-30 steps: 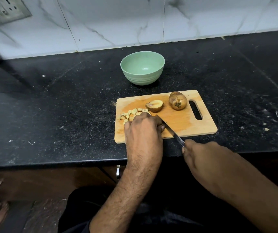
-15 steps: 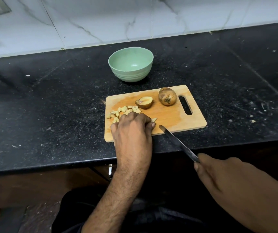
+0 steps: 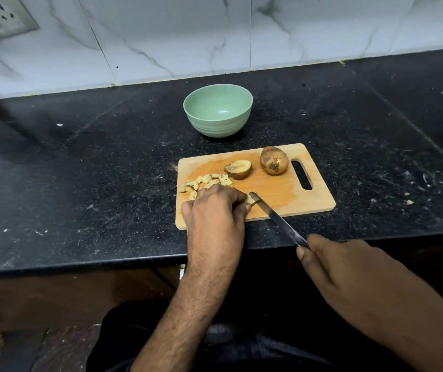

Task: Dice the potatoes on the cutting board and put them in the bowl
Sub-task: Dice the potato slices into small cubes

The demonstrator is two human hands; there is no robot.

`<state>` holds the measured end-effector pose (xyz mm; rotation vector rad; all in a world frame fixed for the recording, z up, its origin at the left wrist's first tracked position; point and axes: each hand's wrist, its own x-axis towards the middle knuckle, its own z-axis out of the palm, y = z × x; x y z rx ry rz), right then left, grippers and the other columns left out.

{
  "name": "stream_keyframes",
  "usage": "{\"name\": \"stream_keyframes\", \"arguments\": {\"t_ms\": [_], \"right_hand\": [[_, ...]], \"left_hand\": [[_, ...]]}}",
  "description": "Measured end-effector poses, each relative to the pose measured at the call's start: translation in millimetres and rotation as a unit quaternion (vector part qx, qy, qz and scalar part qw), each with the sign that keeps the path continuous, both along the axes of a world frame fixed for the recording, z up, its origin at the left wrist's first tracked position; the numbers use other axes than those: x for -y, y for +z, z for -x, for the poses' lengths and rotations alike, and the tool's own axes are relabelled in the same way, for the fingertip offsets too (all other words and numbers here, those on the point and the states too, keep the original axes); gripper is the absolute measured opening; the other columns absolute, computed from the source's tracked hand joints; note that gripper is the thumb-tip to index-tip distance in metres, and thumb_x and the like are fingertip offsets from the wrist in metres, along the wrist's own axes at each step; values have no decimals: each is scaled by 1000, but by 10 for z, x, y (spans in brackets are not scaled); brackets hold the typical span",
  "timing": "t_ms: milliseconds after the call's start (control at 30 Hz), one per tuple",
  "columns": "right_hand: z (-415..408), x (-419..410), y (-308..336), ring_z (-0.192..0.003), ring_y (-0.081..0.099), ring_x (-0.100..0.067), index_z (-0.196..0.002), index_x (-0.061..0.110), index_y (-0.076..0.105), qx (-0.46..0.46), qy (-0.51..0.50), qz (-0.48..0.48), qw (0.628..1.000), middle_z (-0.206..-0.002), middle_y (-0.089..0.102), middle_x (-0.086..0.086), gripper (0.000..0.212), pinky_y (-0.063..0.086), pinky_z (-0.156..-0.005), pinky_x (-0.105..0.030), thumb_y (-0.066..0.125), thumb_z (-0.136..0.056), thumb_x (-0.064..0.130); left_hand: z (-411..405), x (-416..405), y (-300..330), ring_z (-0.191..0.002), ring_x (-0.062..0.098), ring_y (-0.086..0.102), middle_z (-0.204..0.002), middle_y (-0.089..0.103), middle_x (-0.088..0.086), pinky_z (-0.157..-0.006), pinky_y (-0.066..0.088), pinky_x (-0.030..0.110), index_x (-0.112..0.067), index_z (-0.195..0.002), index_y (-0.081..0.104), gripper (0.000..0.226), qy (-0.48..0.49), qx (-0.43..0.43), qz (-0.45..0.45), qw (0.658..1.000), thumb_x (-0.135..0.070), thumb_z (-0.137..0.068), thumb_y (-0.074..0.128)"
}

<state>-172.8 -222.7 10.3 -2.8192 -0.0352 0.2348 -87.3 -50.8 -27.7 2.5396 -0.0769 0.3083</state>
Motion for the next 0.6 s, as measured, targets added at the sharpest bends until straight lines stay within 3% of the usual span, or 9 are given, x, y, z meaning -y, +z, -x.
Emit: {"name": "stream_keyframes", "arguments": {"t_ms": [133, 333, 500, 600], "right_hand": [[-1, -4, 14, -60, 57, -9, -78, 32, 35, 0, 6, -14, 1000, -66, 56, 5, 38, 49, -60, -24, 20, -100, 58], [12, -62, 51, -65, 58, -9, -83, 32, 34, -6, 19, 5, 1000, -71, 56, 7, 37, 51, -66, -27, 17, -101, 58], [-36, -98, 14, -63, 53, -7, -85, 31, 29, -17, 26, 43, 999, -74, 53, 6, 33, 38, -53, -21, 14, -103, 55], [-86, -145, -2, -61, 48, -7, -90, 32, 28, -26, 32, 50, 998, -75, 50, 5, 27, 37, -53, -25, 15, -105, 51]], "left_hand": [[3, 1, 17, -105, 7, 52, -104, 64, -17, -85, 18, 27, -31, -105, 73, 13, 8, -3, 5, 1000, -33, -92, 69], [24, 70, 19, -104, 11, 49, -103, 62, -12, -85, 23, 31, -29, -106, 72, 13, 27, 10, -34, 999, -32, -94, 66], [11, 83, 40, -103, 10, 49, -103, 63, -11, -83, 21, 29, -28, -105, 73, 14, 26, 9, -32, 999, -31, -93, 67], [-3, 77, 49, -104, 11, 51, -102, 64, -12, -83, 20, 29, -29, -104, 74, 13, 22, 6, -28, 999, -30, -93, 69]]}}
